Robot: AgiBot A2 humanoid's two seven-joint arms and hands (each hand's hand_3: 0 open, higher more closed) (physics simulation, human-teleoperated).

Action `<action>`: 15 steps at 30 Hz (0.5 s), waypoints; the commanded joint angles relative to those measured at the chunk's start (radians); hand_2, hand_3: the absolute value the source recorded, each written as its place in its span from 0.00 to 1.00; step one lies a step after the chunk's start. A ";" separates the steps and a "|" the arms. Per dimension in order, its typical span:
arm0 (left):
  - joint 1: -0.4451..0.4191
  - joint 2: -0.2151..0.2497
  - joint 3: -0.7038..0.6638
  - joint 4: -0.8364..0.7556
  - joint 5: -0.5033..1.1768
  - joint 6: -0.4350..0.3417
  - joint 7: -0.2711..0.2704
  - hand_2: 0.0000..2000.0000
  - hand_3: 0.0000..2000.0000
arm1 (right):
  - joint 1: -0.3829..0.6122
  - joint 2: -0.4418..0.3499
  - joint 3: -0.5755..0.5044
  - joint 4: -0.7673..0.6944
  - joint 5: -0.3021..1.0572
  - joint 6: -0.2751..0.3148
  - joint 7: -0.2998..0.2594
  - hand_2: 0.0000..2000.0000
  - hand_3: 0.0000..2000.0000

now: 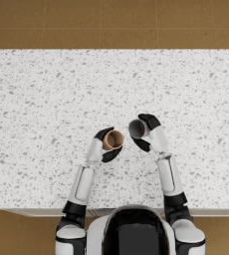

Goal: Pick up two cups and pour the berry on the right into the cup on the left

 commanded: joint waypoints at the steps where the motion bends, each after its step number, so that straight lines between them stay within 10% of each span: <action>1: 0.018 0.011 0.008 0.021 0.000 0.000 0.000 1.00 0.64 | 0.065 -0.026 0.008 0.006 0.032 0.000 0.000 1.00 0.64; 15: 0.020 0.034 0.003 0.043 0.001 -0.001 0.000 1.00 0.64 | 0.096 -0.054 0.077 0.055 0.482 0.007 0.002 1.00 0.64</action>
